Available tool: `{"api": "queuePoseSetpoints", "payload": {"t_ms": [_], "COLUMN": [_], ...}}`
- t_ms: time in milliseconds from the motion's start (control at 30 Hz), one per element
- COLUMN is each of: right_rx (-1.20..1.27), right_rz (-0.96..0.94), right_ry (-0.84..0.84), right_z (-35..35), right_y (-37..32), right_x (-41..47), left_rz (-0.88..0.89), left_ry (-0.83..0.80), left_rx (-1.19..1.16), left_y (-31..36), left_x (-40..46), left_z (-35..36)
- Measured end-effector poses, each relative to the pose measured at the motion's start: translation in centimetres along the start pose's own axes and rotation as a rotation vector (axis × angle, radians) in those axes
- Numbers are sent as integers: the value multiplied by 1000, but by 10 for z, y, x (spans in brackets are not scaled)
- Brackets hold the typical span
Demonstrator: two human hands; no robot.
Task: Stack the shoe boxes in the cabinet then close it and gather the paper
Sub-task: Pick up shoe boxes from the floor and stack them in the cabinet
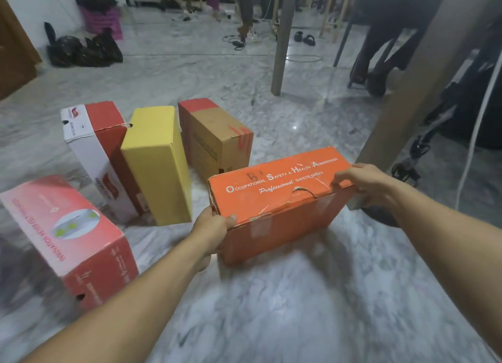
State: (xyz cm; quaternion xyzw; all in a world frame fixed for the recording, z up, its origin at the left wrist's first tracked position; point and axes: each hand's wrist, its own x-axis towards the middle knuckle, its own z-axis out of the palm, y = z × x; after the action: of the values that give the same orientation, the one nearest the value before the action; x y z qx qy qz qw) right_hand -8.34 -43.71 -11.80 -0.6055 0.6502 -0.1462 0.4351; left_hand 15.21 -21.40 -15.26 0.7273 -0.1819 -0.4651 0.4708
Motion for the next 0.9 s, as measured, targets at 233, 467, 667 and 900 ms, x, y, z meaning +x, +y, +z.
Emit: {"api": "queuePoseSetpoints", "payload": {"t_ms": [233, 467, 667, 900], "right_rx": [33, 221, 232, 56], "right_rz": [-82, 153, 263, 35], "right_ry": [-148, -189, -273, -285], "right_z": [3, 22, 55, 77], "right_y": [33, 71, 107, 117], "right_x": [-42, -85, -104, -122], "left_rz": [61, -16, -244, -7], "left_ry": [-7, 94, -36, -4], "left_rx": [15, 41, -148, 82], "left_y": [-31, -85, -103, -130], "left_x": [-38, -62, -83, -88], "left_z": [-32, -58, -68, -67]}}
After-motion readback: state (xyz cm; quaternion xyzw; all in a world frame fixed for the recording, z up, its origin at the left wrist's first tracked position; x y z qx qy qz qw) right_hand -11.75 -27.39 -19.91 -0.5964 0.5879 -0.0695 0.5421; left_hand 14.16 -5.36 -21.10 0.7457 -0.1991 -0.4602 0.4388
